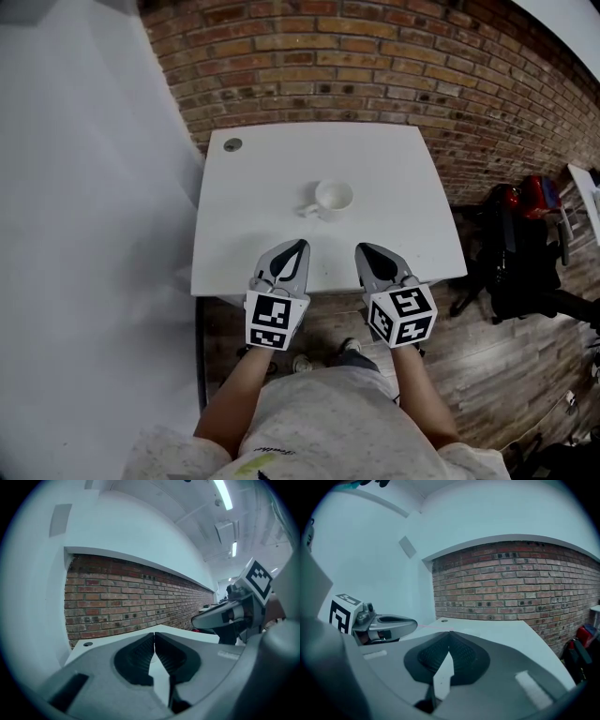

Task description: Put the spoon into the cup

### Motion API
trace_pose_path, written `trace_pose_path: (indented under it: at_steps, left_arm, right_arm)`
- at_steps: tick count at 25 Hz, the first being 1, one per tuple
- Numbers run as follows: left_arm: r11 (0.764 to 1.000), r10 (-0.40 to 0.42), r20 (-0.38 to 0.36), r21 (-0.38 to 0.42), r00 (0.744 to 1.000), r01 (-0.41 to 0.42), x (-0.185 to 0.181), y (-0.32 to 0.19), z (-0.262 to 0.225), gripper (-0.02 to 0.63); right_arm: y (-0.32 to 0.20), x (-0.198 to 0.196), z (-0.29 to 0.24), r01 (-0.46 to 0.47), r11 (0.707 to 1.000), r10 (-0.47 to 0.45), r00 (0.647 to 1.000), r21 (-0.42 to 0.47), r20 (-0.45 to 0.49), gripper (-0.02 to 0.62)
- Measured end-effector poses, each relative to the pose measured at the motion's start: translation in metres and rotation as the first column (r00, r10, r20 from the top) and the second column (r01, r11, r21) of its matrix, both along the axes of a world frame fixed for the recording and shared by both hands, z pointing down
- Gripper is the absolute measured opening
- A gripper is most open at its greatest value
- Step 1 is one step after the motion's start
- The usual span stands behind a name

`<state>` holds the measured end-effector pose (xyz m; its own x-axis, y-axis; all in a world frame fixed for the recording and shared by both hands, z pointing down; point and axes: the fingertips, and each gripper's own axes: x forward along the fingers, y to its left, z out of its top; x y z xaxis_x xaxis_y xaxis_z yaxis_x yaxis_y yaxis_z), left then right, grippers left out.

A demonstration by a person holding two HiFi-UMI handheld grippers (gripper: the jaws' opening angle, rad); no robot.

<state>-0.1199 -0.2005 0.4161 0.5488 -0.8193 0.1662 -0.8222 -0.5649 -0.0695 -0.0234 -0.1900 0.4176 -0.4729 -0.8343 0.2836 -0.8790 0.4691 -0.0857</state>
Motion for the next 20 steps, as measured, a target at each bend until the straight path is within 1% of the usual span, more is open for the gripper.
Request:
trace_pose_path:
  at_steps: [10,20]
  left_arm:
    - [0.999,-0.046,0.025,-0.028,0.999,0.047,0.015,-0.035,0.017,0.006]
    - [0.990,-0.093,0.048,-0.097,0.994,0.098,0.039,-0.069,0.044,0.006]
  right_arm:
    - [-0.040,0.015,0.012,0.057,0.998,-0.057,0.998,-0.008,0.020,0.009]
    - [-0.084,0.029,0.018,0.125,0.992,-0.125,0.992,-0.029,0.019,0.009]
